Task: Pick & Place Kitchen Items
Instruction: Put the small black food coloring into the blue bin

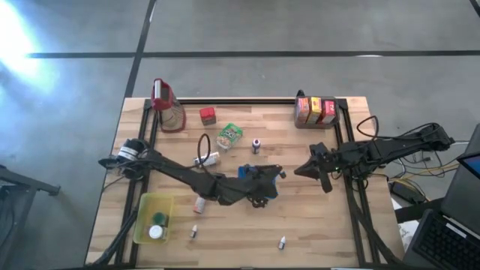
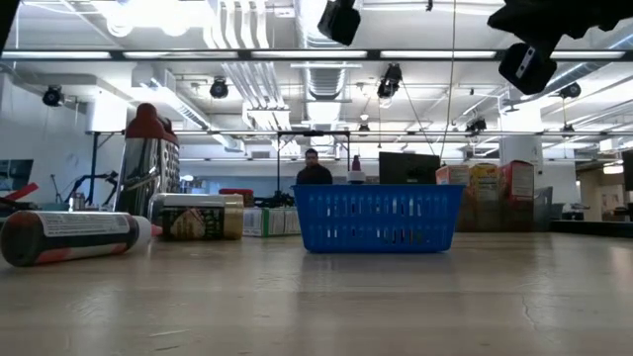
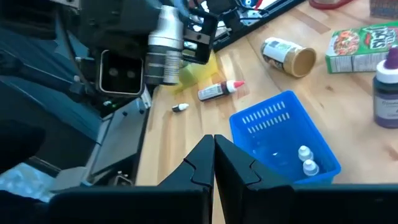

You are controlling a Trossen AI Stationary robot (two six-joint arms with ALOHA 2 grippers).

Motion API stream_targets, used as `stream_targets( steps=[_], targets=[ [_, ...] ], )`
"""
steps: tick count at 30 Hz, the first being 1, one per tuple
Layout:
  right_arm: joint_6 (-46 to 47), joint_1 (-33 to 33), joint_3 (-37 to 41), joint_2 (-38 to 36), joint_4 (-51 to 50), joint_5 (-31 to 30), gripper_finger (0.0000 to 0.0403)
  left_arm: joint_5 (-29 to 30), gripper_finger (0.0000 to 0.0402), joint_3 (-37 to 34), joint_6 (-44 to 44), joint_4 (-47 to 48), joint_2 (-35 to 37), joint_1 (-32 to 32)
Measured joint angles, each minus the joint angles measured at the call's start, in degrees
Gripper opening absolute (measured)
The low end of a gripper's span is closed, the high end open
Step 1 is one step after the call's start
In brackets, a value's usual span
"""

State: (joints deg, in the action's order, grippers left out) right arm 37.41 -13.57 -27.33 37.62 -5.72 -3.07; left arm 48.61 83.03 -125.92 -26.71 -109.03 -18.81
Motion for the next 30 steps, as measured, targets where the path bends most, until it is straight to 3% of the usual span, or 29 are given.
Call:
stream_targets(
  steps=[7,11,24,30],
  targets=[
    [1.6,0.0,-0.2,-3.9,0.2,1.7,0.0009,-4.7,0.0071,-2.7,-12.8,-4.3,-0.1,0.1],
    [2.3,0.0,-0.2,-5.7,0.7,2.2,0.0024,-5.8,0.0071,-2.9,-15.0,-4.4,-0.2,0.6],
    [3.2,0.0,-0.2,-3.1,1.7,2.2,0.0155,-12.7,0.0071,-2.4,-19.9,-4.5,-0.2,4.1],
    [2.3,1.3,-0.2,-1.4,1.9,0.1,0.0196,-14.3,0.0071,-1.9,-20.4,-4.6,-0.2,4.3]
  ],
)
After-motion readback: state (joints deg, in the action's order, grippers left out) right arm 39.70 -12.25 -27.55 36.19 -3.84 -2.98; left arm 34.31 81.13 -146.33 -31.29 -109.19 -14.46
